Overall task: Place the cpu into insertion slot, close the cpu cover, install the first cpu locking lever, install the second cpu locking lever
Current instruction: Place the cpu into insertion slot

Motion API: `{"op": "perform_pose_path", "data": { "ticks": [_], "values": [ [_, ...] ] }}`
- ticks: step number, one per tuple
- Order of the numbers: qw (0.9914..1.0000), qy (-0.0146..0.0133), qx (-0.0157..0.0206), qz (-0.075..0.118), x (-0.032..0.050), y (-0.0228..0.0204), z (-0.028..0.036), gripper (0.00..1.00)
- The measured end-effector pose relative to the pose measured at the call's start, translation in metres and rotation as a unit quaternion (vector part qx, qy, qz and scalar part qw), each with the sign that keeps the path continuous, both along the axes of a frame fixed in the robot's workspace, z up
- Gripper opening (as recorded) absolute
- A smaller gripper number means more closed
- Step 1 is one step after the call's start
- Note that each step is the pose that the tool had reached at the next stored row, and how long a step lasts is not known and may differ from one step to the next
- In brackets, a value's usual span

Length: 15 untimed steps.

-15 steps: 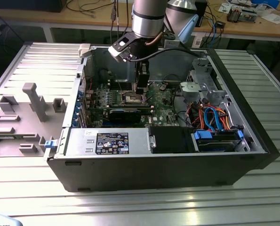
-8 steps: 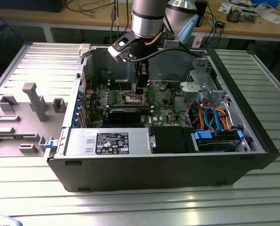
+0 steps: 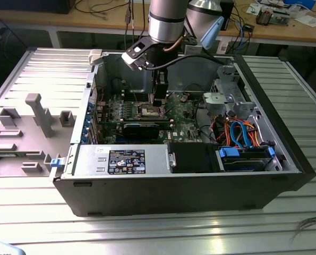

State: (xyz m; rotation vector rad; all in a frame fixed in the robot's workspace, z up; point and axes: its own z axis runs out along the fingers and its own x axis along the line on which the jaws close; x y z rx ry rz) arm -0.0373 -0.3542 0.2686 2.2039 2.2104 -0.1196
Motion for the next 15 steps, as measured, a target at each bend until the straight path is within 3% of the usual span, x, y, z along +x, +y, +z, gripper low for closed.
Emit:
{"op": "perform_pose_path", "data": {
  "ticks": [3, 4, 6, 7, 8, 10, 15],
  "values": [
    [1.00000, 0.0001, 0.0004, 0.000, 0.0000, 0.0002, -0.0001, 0.55],
    [1.00000, 0.0001, 0.0027, 0.000, 0.0000, 0.0002, -0.0002, 0.55],
    [0.99991, 0.0001, 0.0135, 0.000, -0.0002, 0.0002, -0.0001, 0.55],
    [0.99973, 0.0001, 0.0233, 0.000, -0.0003, 0.0002, -0.0002, 0.55],
    [0.99955, 0.0001, 0.0298, 0.000, -0.0004, 0.0002, -0.0002, 0.55],
    [0.99923, 0.0001, 0.0392, 0.000, -0.0005, 0.0002, -0.0004, 0.55],
    [0.99920, 0.0000, 0.0400, 0.000, -0.0005, 0.0003, -0.0009, 0.55]
  ]
}}
